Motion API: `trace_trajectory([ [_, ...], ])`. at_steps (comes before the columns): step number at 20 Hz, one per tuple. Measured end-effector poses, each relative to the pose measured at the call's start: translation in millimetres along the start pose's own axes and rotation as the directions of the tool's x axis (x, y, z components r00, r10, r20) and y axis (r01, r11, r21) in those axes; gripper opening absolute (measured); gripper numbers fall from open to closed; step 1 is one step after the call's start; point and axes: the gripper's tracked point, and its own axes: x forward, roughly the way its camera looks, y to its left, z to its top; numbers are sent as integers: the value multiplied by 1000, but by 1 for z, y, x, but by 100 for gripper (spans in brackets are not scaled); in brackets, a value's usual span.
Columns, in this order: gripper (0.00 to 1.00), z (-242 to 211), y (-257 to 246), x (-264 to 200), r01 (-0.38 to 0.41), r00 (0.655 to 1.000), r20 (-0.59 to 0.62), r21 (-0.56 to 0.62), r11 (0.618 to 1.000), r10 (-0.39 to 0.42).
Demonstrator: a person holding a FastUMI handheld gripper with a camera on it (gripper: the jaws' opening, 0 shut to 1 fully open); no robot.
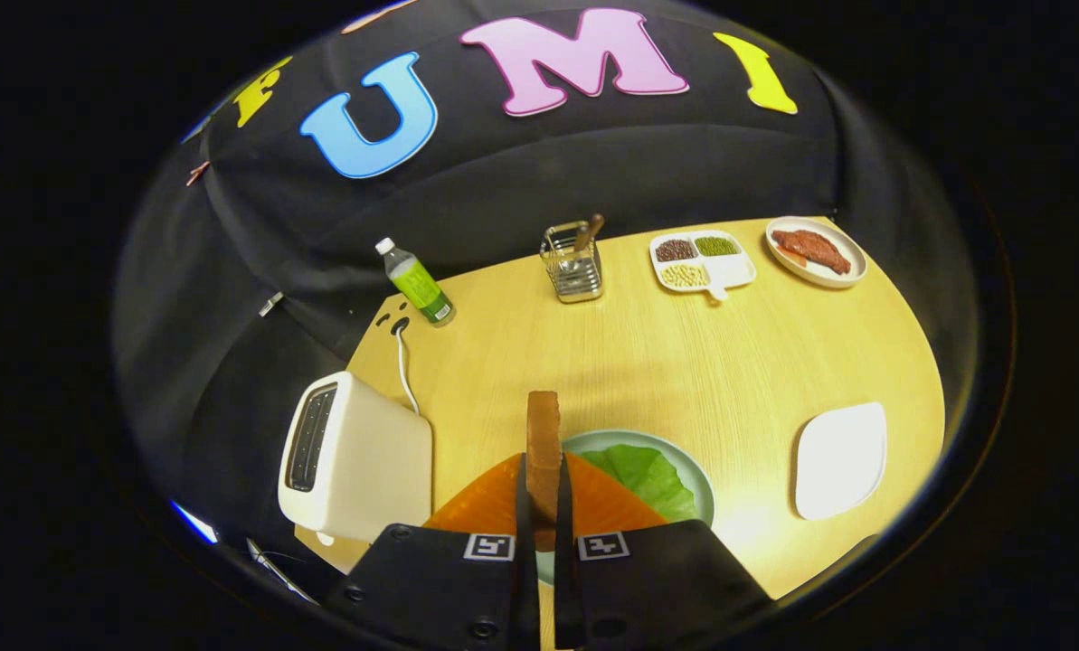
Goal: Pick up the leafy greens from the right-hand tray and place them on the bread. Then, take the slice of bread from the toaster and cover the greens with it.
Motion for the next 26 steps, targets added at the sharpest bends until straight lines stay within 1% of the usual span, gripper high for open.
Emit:
trace_trajectory([
  [3,11,-11,1,7,-24,1000,-18,25,999,24],
  [5,11,-17,-1,11,-27,999,-31,34,999,28],
  [8,12,-25,-12,16,-5,999,-43,31,1000,6],
  [10,14,-23,-24,16,22,1000,-21,20,1000,-22],
  [12,16,-28,-34,16,43,999,-33,11,999,-42],
  [14,26,-32,-48,16,75,996,-38,0,997,-75],
  [18,42,-42,-72,18,148,988,-44,-49,988,-150],
  [19,58,-44,-77,17,163,985,-46,-67,984,-167],
  [20,60,-46,-80,15,170,984,-42,-81,982,-173],
  [21,72,-46,-81,13,171,984,-39,-90,981,-175],
  [24,90,-37,-85,-2,179,984,9,-107,978,-179],
  [25,99,-32,-86,-8,183,983,30,-114,976,-181],
  [26,99,-24,-88,-17,190,981,56,-125,974,-184],
])
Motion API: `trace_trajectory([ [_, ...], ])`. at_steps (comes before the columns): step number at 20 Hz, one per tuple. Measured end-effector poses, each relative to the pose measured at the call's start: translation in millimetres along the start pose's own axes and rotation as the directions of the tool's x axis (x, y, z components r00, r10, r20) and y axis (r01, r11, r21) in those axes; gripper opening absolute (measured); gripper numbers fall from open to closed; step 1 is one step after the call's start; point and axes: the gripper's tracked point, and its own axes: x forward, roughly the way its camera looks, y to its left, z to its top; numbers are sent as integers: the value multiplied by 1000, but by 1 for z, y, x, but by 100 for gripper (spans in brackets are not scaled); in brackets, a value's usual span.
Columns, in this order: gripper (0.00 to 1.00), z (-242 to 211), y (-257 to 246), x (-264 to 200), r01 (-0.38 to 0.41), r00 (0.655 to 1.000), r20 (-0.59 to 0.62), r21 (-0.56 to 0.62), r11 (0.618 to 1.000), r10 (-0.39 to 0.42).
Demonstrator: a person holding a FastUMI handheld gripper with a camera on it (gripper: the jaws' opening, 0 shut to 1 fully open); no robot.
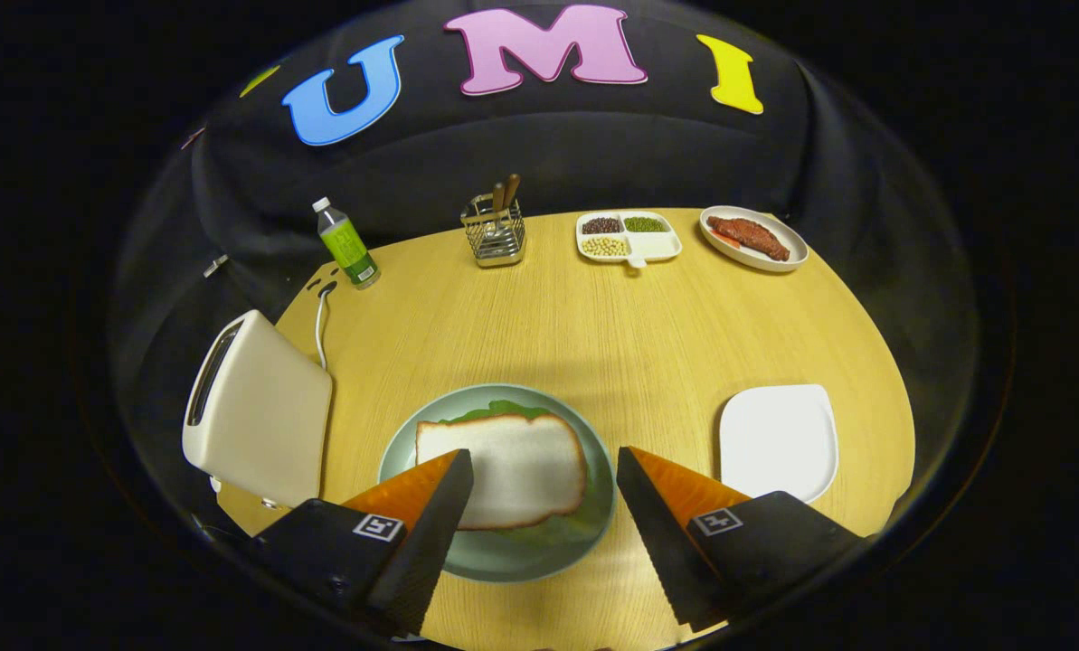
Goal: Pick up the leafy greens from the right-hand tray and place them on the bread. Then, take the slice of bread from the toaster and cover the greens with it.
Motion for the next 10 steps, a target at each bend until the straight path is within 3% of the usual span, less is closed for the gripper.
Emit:
trace_trajectory([
  [5,99,60,-35,-59,50,981,186,-8,999,-47],
  [10,99,130,-95,-130,103,904,406,88,991,-130],
])
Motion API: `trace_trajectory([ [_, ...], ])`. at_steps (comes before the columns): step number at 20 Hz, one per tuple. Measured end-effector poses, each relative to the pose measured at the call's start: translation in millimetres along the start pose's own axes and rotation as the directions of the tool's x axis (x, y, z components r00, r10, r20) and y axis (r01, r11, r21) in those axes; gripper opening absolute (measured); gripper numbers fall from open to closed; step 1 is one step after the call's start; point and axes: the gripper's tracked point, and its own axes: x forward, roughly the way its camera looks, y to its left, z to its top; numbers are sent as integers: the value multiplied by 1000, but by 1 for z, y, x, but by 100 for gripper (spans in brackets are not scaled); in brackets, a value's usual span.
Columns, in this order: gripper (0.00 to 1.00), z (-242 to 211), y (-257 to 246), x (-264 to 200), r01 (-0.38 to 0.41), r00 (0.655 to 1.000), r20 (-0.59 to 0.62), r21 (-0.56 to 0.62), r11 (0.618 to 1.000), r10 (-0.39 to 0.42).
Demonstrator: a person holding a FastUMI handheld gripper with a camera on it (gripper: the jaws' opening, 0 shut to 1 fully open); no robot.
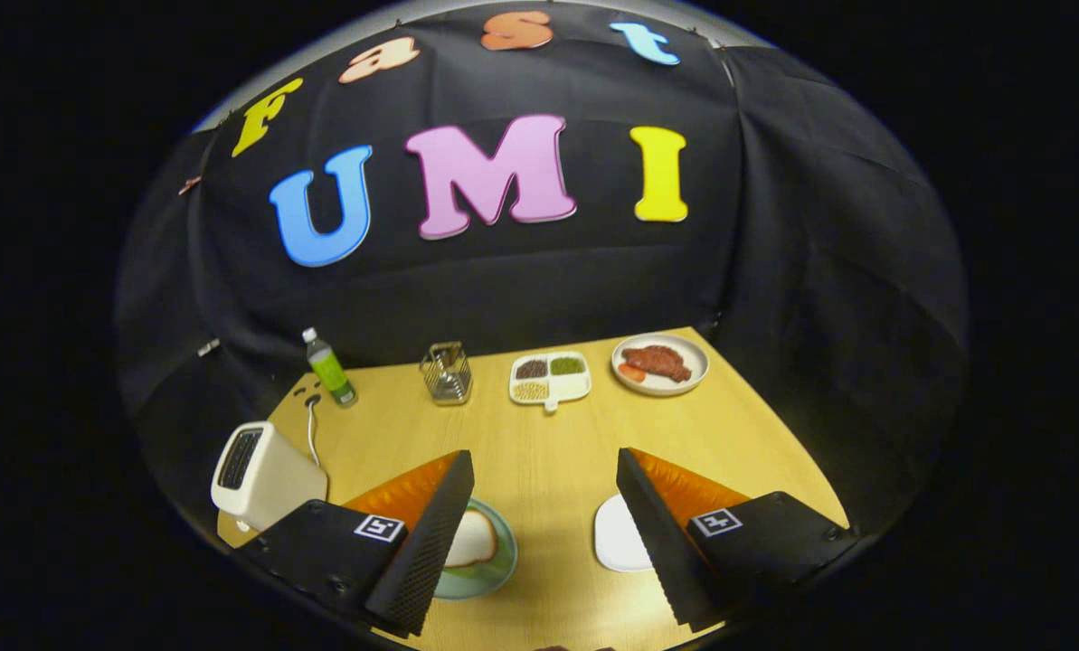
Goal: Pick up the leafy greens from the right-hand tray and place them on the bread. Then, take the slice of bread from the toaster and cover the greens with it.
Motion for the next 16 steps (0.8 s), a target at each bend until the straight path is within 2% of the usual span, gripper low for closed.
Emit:
trace_trajectory([
  [3,98,49,-45,-23,37,990,139,-67,997,-28],
  [7,99,89,-85,-57,53,972,232,-129,990,-22],
  [11,98,110,-98,-86,32,955,296,-157,987,17],
  [16,98,122,-94,-105,-38,946,310,-179,983,93],
])
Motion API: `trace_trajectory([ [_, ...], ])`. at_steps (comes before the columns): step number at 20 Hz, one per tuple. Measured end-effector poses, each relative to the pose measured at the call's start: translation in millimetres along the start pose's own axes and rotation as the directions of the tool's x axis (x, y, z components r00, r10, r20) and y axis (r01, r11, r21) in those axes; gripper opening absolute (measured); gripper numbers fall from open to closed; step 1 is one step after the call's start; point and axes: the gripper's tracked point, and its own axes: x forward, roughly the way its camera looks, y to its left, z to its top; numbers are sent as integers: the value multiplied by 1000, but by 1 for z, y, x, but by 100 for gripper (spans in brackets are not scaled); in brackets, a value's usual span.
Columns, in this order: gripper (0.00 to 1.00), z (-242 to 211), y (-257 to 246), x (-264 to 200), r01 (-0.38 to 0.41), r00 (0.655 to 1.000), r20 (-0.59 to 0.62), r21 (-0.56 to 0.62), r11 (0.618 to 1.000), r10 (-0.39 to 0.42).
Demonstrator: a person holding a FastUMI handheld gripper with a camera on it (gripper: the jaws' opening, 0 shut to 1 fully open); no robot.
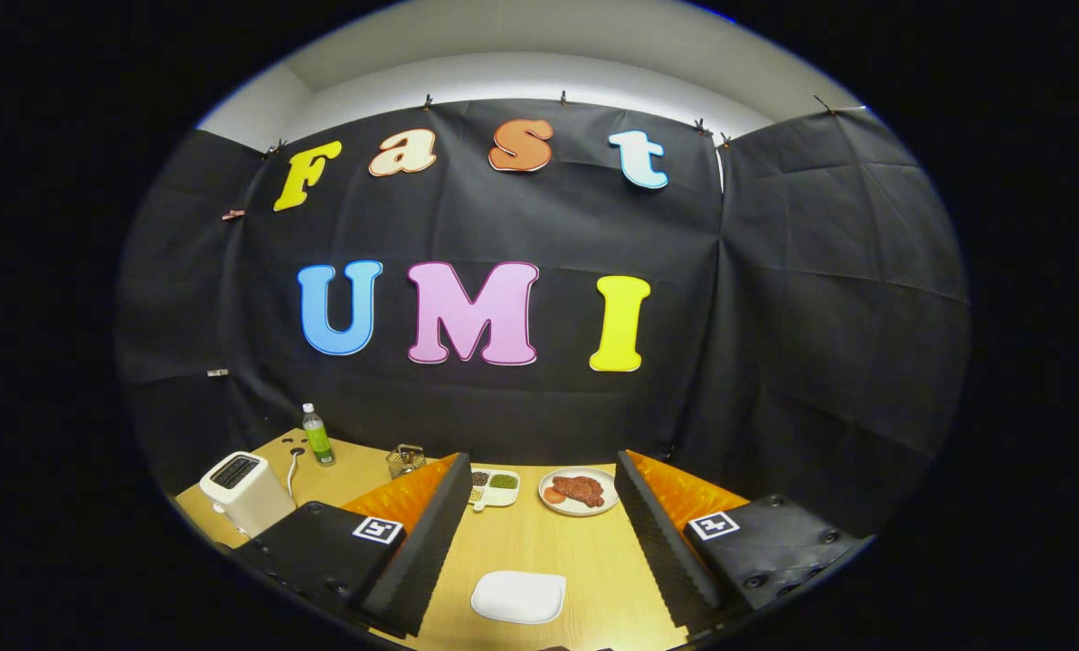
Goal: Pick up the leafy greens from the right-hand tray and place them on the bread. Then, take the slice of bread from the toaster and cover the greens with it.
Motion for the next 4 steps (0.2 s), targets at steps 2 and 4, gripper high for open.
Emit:
trace_trajectory([
  [2,98,-4,3,-3,-27,1000,-6,-23,999,27],
  [4,98,-8,9,-6,-59,998,-16,-40,997,58],
])
